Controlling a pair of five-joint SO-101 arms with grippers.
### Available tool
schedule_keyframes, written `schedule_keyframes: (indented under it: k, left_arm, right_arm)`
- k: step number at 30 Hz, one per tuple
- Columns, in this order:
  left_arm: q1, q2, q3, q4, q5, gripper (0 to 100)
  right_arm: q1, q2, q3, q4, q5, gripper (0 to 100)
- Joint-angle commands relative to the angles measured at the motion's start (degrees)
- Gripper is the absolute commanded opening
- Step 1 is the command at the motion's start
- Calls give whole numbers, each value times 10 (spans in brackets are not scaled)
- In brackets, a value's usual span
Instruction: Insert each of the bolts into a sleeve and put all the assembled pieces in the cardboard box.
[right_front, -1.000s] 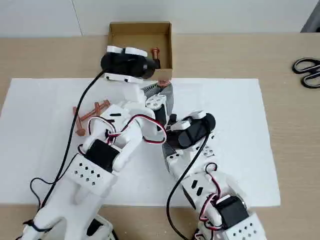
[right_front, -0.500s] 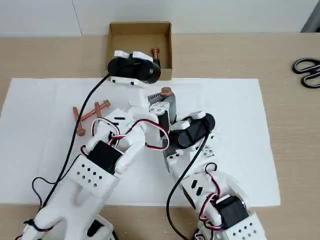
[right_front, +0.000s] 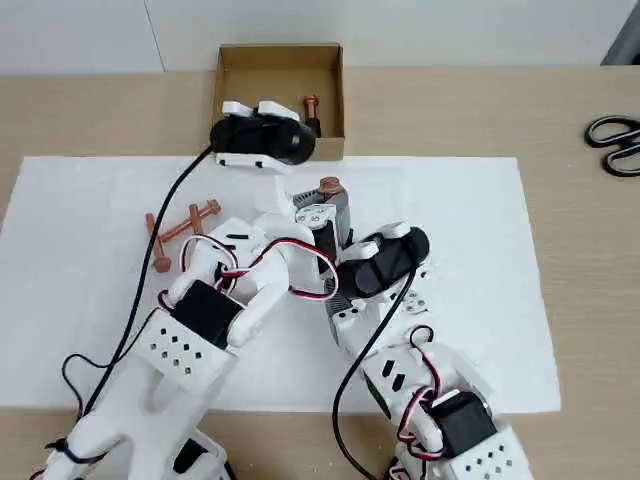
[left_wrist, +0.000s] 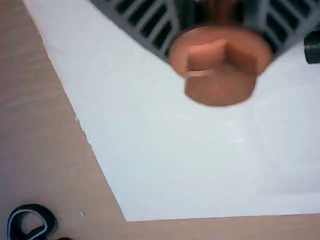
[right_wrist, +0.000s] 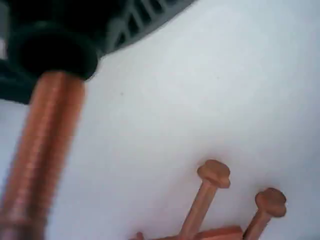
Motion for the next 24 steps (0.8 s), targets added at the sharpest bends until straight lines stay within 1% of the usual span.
schedule_keyframes:
  k: [1, 7, 11, 24]
  left_arm:
    - [3, -17, -28, 11, 4, 6]
    - [3, -17, -28, 10, 4, 6]
    - [3, -16, -28, 9, 31, 6]
    - [11, -15, -12, 9, 32, 6]
  right_arm:
    - [0, -11, -6, -15, -8, 3]
    - [0, -11, -6, -15, -8, 3]
    - [0, -11, -6, -15, -8, 3]
    - [0, -11, -6, -15, -8, 3]
